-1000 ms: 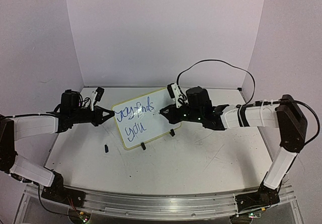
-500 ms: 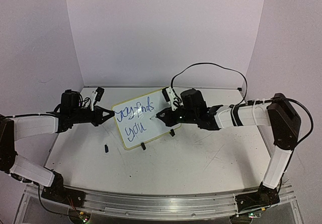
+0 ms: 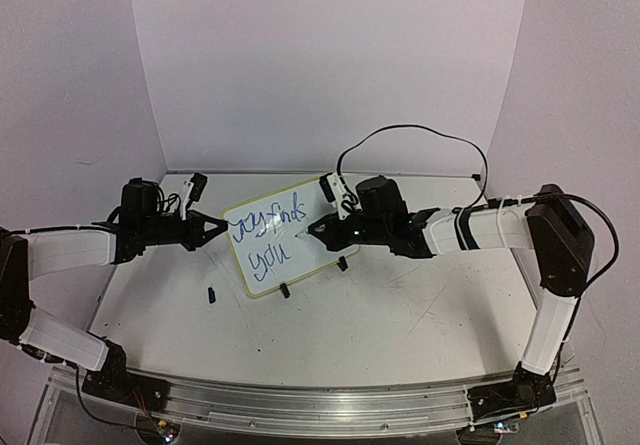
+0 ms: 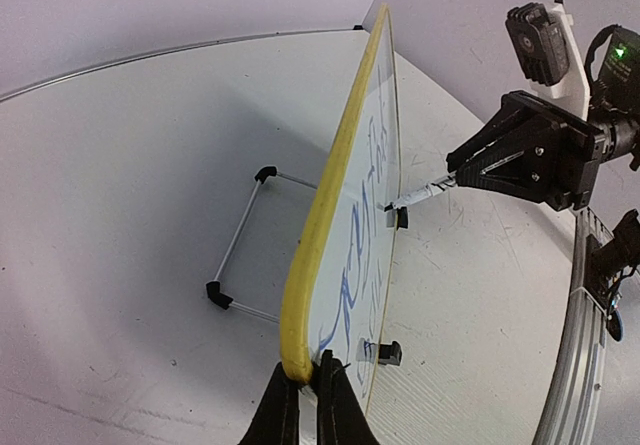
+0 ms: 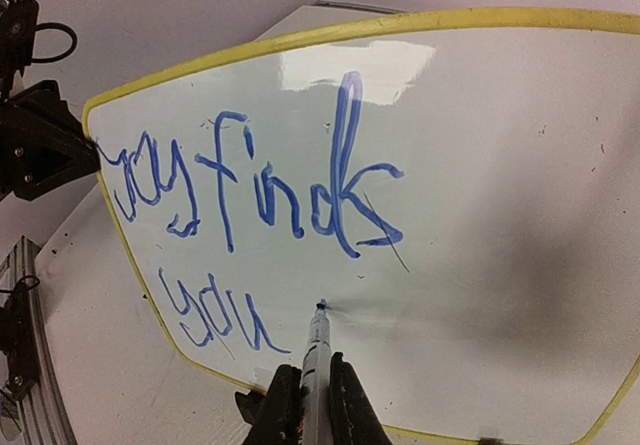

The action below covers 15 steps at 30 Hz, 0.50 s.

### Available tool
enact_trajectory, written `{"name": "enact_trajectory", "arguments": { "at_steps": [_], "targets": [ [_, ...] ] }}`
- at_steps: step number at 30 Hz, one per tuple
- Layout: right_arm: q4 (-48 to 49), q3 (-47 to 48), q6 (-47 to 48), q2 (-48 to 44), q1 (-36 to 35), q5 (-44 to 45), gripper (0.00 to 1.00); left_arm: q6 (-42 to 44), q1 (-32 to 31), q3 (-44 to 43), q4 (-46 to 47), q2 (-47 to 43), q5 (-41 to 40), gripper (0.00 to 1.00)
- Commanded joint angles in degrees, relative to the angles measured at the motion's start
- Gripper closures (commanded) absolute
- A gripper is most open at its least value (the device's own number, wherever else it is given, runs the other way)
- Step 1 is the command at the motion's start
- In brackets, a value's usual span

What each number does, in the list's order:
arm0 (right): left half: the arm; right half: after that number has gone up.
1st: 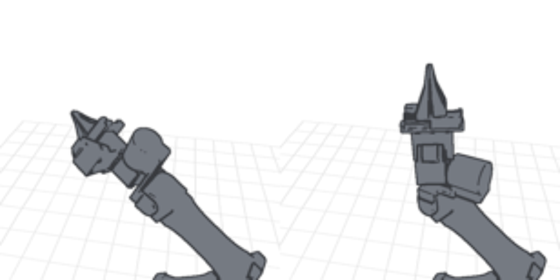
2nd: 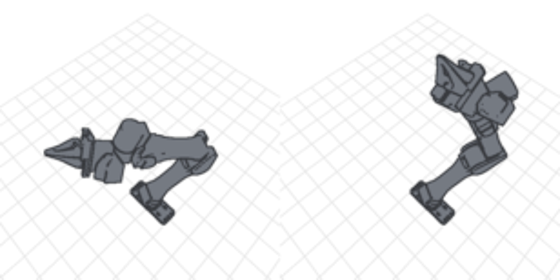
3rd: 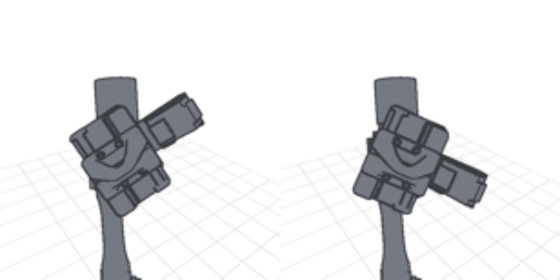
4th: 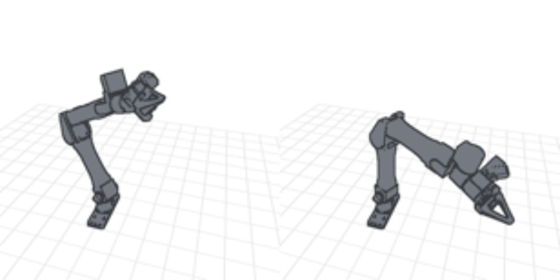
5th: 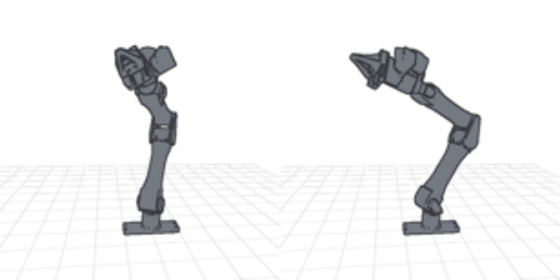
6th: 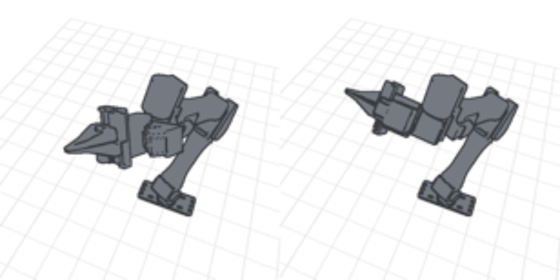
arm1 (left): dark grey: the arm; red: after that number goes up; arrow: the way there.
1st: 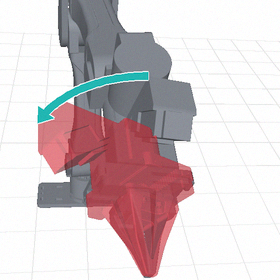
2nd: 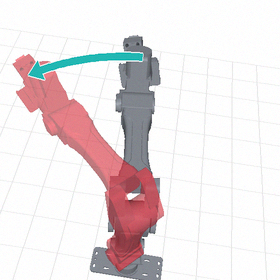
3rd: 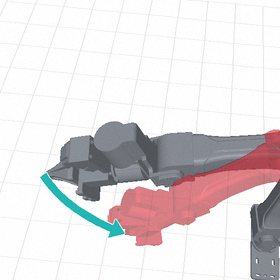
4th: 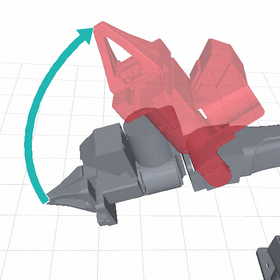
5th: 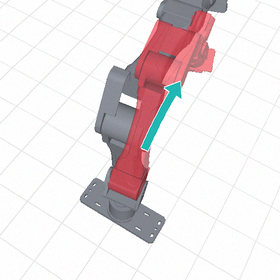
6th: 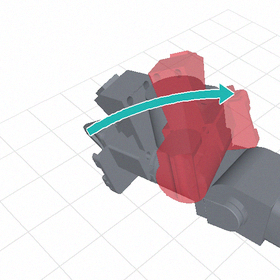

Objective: Write a sentence on the whiteboard
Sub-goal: Write on the whiteboard with the whiteboard marker without the cap.

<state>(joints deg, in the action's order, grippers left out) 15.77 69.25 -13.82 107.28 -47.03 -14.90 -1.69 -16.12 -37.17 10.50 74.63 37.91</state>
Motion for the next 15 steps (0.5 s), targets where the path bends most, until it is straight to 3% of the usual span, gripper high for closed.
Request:
{"name": "enact_trajectory", "arguments": {
  "at_steps": [1,15],
  "targets": [
    [1.4,0.8,-1.0,0.9,-0.3,-0.6,1.00,4.8,-0.3,-1.4,-2.2,0.7,-2.6,1.00],
    [1.9,-3.6,-2.7,-0.7,-2.0,-0.4,1.00,4.6,-0.3,-1.4,-2.2,0.8,-2.5,1.00]
  ]
}}
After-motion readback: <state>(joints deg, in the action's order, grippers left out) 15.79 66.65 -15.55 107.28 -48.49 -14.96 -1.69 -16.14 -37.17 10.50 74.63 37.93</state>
